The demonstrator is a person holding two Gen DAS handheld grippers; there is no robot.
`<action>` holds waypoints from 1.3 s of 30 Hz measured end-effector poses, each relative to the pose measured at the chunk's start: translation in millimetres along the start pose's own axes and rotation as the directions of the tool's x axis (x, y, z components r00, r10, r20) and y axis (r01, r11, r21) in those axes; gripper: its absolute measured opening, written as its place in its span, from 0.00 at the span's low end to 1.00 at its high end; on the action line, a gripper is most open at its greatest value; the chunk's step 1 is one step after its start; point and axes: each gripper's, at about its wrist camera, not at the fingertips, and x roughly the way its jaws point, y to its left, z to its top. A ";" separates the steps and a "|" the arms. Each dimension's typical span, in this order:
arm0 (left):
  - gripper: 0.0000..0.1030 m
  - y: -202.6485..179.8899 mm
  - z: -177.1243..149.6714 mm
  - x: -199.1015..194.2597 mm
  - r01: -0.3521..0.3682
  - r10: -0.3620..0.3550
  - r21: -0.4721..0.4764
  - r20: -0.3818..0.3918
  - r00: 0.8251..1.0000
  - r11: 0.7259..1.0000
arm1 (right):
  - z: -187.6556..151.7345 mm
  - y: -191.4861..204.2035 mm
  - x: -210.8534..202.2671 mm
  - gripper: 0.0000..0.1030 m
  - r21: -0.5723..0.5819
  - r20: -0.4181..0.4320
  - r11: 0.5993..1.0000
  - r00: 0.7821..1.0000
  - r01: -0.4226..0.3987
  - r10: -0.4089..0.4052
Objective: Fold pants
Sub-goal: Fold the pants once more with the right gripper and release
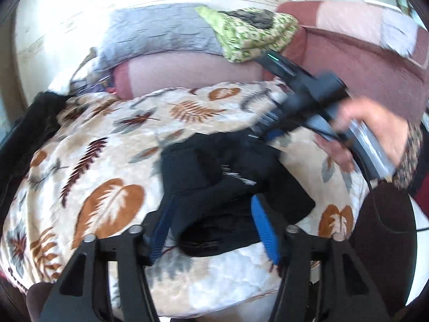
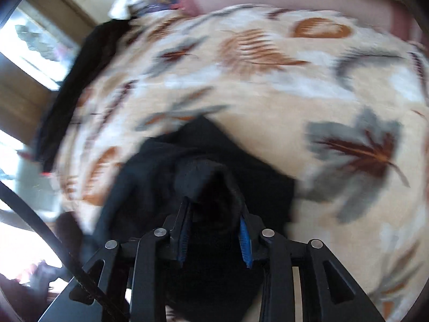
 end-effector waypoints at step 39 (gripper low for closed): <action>0.67 55.3 -2.3 74.1 -0.020 -0.038 -0.281 -0.200 0.979 0.959 | -114.5 -31.0 -35.8 0.08 0.264 0.279 0.956 0.959 -0.126 0.049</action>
